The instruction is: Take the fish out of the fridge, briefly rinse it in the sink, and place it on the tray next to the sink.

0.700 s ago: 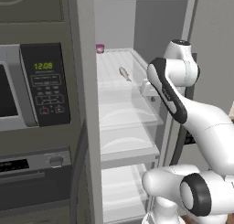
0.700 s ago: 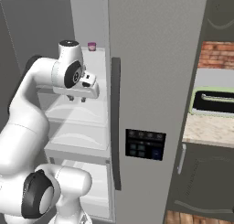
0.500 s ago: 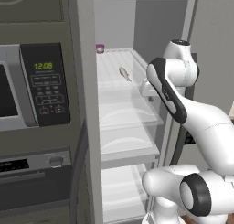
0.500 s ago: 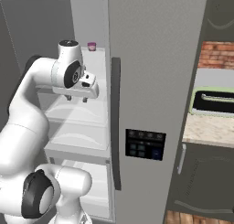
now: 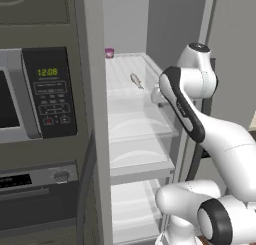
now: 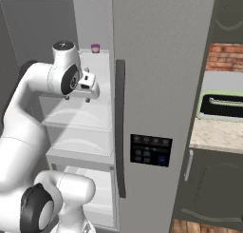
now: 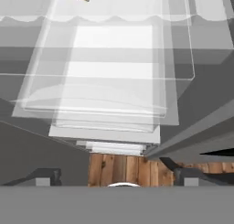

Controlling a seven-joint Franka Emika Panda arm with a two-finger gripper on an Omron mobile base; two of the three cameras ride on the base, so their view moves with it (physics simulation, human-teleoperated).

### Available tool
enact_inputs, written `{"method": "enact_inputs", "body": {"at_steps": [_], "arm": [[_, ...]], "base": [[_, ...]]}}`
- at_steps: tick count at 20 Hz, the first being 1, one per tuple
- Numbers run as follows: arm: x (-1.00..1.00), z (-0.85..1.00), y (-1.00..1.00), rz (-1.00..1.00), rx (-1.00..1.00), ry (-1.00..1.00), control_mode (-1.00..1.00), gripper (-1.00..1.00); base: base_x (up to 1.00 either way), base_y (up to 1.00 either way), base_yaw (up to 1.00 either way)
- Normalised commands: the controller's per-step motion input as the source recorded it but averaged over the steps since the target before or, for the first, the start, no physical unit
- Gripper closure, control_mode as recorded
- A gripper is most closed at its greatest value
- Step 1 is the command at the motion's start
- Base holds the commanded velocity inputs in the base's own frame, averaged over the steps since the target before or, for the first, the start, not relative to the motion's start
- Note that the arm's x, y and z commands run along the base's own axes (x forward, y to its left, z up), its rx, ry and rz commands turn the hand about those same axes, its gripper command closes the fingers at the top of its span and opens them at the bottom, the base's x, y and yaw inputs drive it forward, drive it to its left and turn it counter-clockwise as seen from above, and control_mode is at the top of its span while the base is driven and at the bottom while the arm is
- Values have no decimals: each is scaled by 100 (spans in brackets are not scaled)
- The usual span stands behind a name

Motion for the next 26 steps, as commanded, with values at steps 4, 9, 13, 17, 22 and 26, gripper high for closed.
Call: {"method": "enact_inputs", "body": {"at_steps": [4,9,13,17,22,26], "arm": [[2,31,25,0,0,-21,-100,-100],[43,44,44,0,0,-16,-100,-100],[79,32,46,0,2,-16,-100,-100],[92,10,19,0,2,-5,-100,-100],[45,-7,-1,0,-2,0,-100,-100],[21,-14,-10,0,0,0,-100,-100]], "base": [[0,0,0],[0,0,0],[0,0,0],[0,0,0],[0,0,0],[0,0,0]]}}
